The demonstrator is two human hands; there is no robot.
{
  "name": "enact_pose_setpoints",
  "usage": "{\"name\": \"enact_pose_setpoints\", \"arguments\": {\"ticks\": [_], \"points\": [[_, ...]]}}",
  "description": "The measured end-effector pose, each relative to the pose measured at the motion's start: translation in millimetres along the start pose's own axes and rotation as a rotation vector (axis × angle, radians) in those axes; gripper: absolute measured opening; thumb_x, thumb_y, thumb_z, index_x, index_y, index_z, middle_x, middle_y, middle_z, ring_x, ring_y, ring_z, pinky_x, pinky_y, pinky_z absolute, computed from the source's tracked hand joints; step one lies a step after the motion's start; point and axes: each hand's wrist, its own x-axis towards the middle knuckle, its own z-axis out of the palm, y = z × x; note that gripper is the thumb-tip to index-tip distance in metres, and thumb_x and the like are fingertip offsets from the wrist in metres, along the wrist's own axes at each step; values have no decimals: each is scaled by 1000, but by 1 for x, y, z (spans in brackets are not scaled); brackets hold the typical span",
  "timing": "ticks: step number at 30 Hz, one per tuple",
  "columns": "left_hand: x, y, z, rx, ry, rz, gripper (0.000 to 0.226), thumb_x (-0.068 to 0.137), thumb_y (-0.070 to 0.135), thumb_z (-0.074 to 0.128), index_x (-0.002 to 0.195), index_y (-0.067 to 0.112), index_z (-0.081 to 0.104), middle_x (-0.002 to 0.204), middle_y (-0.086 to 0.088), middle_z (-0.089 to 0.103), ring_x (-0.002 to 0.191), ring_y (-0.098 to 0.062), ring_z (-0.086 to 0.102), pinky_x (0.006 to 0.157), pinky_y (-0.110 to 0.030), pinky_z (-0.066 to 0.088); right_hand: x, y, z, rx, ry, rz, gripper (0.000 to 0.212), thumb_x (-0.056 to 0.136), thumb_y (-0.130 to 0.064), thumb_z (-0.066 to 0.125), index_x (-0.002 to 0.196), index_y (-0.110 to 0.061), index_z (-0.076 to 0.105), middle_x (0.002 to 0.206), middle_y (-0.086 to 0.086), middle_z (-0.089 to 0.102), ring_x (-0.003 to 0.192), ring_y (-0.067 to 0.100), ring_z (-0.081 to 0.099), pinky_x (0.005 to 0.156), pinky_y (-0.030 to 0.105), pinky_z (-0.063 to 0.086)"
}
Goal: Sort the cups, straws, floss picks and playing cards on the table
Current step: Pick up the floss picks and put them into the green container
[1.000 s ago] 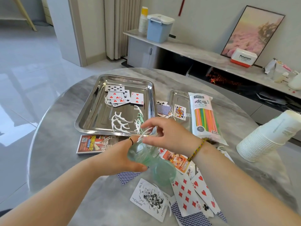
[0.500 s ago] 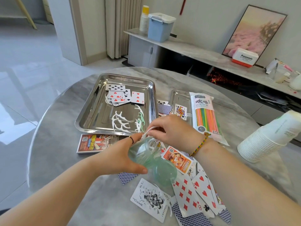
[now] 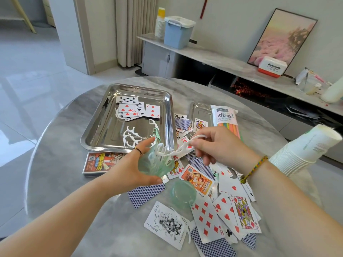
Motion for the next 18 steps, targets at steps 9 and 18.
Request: {"name": "enact_pose_setpoints", "arguments": {"ticks": [9, 18], "points": [[0, -2, 3, 63, 19, -36, 91, 62, 22, 82, 134, 31, 27, 95, 23, 48, 84, 4, 52, 67, -8, 42, 4, 3, 28, -104, -40, 7, 31, 92, -25, 49, 74, -5, 64, 63, -8, 62, 39, 3, 52, 40, 8, 36], [1, -2, 7, 40, 84, -25, 76, 64, 19, 81, 108, 47, 25, 95, 30, 41, 84, 11, 44, 68, -1, 37, 29, 62, -5, -36, 271, 229, 16, 90, -6, 51, 80, -13, 61, 67, -5, 59, 34, 0, 49, 38, 9, 37]]}}
